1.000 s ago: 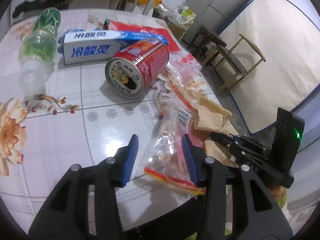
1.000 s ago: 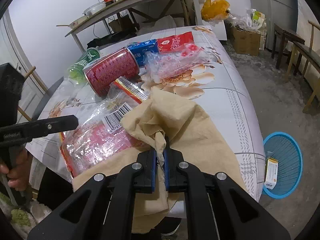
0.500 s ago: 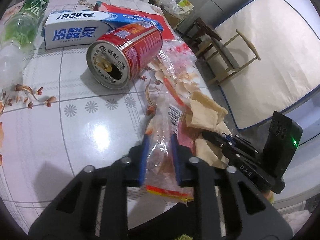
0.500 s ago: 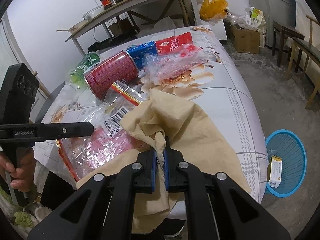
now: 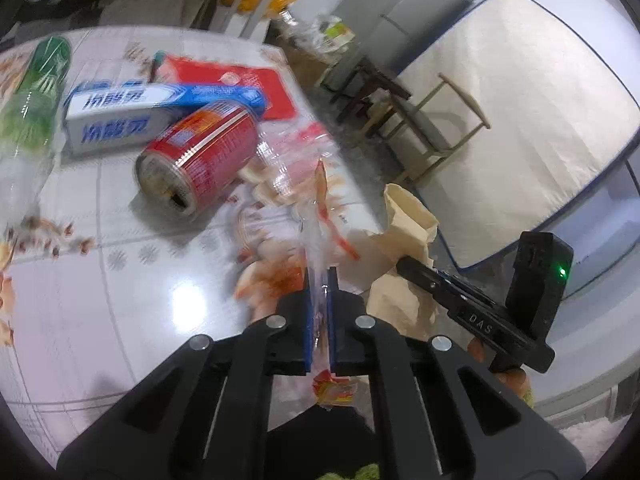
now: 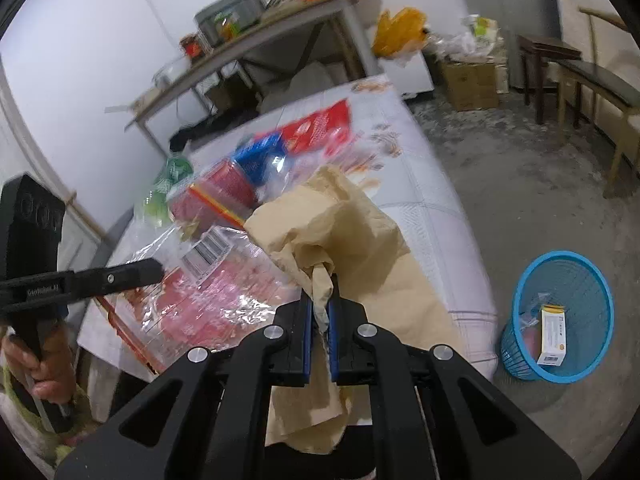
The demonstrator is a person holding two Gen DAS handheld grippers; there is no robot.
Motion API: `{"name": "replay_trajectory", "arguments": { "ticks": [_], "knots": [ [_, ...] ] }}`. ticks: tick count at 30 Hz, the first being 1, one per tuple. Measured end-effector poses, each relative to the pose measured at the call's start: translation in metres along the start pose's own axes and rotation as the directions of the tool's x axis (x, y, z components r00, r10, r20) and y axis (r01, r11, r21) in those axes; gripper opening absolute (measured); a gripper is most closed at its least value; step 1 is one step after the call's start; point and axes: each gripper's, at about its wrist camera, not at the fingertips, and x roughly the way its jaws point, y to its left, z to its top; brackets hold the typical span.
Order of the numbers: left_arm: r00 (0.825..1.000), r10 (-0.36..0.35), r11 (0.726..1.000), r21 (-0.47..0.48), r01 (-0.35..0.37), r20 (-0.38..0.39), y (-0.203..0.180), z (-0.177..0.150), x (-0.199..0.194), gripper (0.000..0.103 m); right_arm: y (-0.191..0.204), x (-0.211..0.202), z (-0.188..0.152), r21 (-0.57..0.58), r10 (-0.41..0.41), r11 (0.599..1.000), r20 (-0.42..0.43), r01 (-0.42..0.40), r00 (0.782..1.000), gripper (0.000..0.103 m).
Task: Collect trash
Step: 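Carry cloth and bag to the blue wastebasket and open both grippers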
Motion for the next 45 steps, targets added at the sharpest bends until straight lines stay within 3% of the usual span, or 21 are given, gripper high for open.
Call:
{"name": "replay_trajectory", "arguments": {
  "ticks": [4,11,16,20,24,28,32,37,41,45],
  "knots": [
    [0.999,-0.037,0.998,0.048,0.037,0.014,-0.026,0.010,0.001,0.003,-0.022,-0.024,0.005,0.054,-0.022,0.998,0.057,0.019,0.998,0.007],
    [0.994,-0.106,0.983,0.147,0.106,-0.004,-0.078,0.027,0.022,0.003,-0.083,-0.066,0.005,0.174,-0.153,0.976,0.139,0.128,0.978,0.007],
    [0.989,-0.135,0.962,0.229,0.145,-0.063,-0.129,0.045,0.068,0.003,-0.138,-0.087,-0.001,0.286,-0.274,0.932,0.144,0.225,0.951,0.007],
    [0.987,-0.089,0.942,0.312,0.126,-0.130,-0.177,0.053,0.128,0.003,-0.195,-0.092,-0.011,0.399,-0.336,0.876,0.107,0.269,0.936,0.007],
    [0.979,-0.003,0.919,0.386,0.084,-0.205,-0.213,0.048,0.196,0.003,-0.250,-0.076,-0.025,0.489,-0.345,0.823,0.029,0.288,0.938,0.007],
    [0.957,0.075,0.905,0.422,0.052,-0.279,-0.235,0.038,0.267,0.003,-0.302,-0.046,-0.040,0.554,-0.332,0.770,-0.077,0.317,0.940,0.007],
    [0.936,0.134,0.904,0.427,0.019,-0.325,-0.241,0.031,0.322,0.004,-0.348,-0.011,-0.049,0.607,-0.307,0.718,-0.163,0.340,0.938,0.007],
    [0.916,0.211,0.904,0.424,-0.050,-0.341,-0.238,0.028,0.380,0.005,-0.384,0.026,-0.051,0.621,-0.302,0.691,-0.217,0.370,0.928,0.009],
    [0.895,0.224,0.926,0.370,-0.073,-0.386,-0.231,0.028,0.412,0.027,-0.407,0.054,-0.057,0.635,-0.288,0.667,-0.264,0.391,0.920,0.018],
    [0.902,0.198,0.934,0.352,-0.055,-0.385,-0.232,0.031,0.415,0.033,-0.414,0.065,-0.058,0.622,-0.297,0.667,-0.282,0.410,0.912,0.032]
  ]
}}
